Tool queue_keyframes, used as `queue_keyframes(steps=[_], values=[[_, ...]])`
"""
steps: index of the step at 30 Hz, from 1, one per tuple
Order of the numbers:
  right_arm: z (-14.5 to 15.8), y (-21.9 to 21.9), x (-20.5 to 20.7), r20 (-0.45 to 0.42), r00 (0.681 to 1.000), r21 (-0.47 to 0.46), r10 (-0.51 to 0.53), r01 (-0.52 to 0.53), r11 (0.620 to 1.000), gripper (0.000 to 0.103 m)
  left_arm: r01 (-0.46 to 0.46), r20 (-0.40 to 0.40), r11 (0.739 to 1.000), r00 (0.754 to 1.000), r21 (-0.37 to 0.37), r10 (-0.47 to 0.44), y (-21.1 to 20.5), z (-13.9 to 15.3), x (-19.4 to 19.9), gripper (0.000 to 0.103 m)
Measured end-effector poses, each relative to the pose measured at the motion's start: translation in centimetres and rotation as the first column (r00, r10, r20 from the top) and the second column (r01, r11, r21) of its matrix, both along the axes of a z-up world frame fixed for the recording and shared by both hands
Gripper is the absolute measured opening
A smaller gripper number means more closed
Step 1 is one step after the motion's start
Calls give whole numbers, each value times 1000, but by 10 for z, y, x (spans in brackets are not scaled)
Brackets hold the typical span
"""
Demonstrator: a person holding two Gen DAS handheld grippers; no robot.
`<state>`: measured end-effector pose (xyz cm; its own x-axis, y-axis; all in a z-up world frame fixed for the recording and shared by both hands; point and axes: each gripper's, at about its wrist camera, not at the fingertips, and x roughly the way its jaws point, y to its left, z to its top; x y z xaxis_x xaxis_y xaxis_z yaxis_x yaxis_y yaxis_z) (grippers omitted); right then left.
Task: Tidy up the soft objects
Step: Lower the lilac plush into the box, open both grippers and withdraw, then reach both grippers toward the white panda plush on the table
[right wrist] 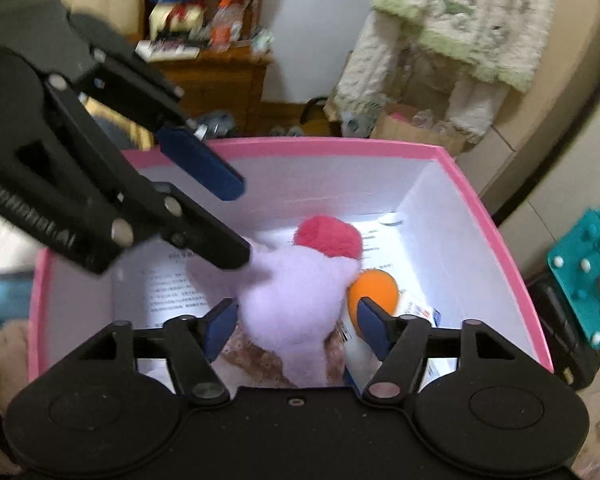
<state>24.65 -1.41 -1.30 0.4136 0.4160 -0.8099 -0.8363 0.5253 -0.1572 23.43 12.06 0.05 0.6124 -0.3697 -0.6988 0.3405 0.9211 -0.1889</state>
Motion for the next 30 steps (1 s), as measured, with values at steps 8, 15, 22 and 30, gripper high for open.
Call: queue_keyframes(steps=[8, 15, 22, 30], values=[[32, -50, -34, -84, 979, 194, -188, 201, 960, 73, 17, 34, 1000, 999, 15, -18, 1, 15, -23, 57], [55, -67, -73, -58, 968, 252, -243, 250, 935, 73, 71, 43, 997, 996, 26, -72, -7, 33, -48, 60], [78, -77, -112, -57, 968, 276, -243, 249, 928, 73, 165, 34, 984, 985, 67, -168, -20, 53, -84, 65], [94, -96, -158, -76, 964, 310, -256, 267, 912, 73, 248, 13, 962, 968, 118, -251, -38, 67, -121, 69]])
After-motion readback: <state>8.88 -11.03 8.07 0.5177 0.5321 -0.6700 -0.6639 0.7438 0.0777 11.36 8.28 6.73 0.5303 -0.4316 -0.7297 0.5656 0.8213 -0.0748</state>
